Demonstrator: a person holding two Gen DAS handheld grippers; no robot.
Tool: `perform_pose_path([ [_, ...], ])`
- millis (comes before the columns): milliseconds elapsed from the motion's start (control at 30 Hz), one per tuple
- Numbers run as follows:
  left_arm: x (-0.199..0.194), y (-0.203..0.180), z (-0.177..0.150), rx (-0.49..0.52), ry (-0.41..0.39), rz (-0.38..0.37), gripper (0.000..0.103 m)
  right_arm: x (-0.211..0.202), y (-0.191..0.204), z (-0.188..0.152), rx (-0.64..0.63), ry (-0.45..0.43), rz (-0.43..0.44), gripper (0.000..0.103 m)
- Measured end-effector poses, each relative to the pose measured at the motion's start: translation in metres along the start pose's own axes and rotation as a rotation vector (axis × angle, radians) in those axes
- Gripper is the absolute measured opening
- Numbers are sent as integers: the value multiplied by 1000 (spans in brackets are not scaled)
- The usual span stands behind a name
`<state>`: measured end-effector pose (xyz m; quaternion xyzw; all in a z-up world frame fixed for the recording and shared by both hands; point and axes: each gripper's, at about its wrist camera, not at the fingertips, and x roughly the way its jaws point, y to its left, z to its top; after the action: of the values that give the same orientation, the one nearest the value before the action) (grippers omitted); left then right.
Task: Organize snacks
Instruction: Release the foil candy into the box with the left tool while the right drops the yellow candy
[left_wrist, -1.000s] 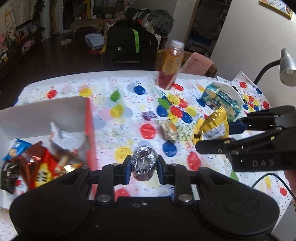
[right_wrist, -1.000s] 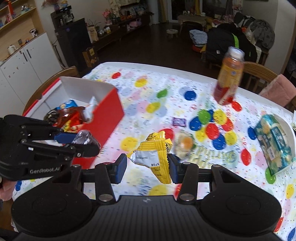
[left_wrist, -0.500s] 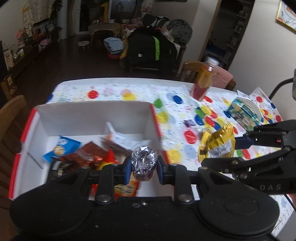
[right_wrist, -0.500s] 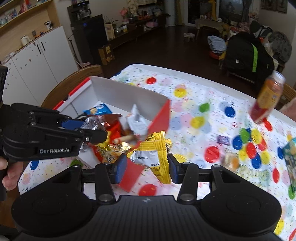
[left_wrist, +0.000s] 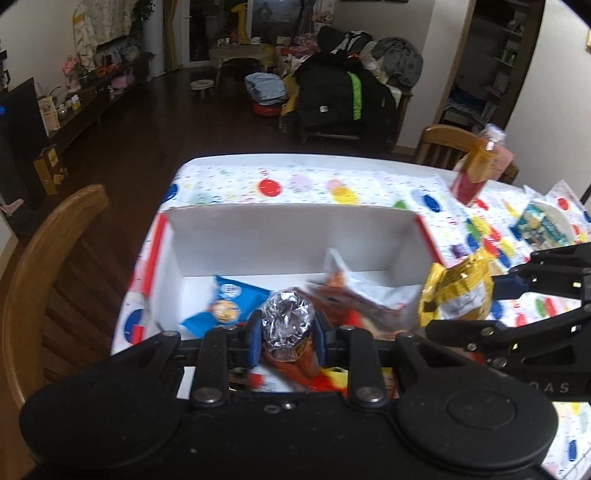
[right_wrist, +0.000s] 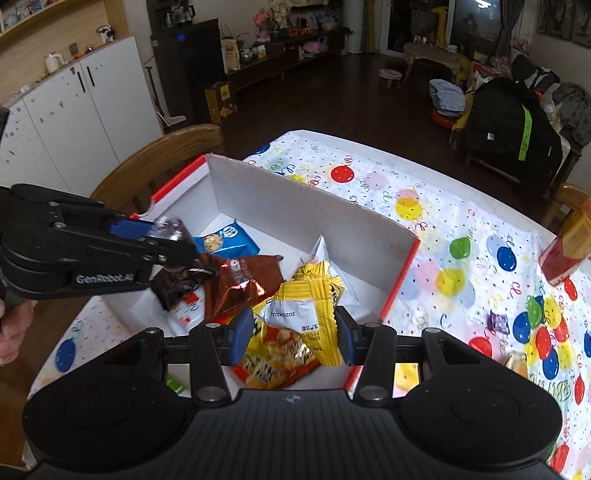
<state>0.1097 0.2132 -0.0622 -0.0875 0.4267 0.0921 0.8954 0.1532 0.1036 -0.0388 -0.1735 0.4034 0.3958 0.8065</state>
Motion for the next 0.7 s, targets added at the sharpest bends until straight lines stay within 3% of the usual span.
perform_pose_path([
  [300, 40, 27, 14, 6, 40, 30, 25, 47, -2, 15, 7, 49, -88, 46],
  [700, 84, 29, 19, 22, 96, 37, 25, 83, -15, 15, 45, 95, -125, 47],
])
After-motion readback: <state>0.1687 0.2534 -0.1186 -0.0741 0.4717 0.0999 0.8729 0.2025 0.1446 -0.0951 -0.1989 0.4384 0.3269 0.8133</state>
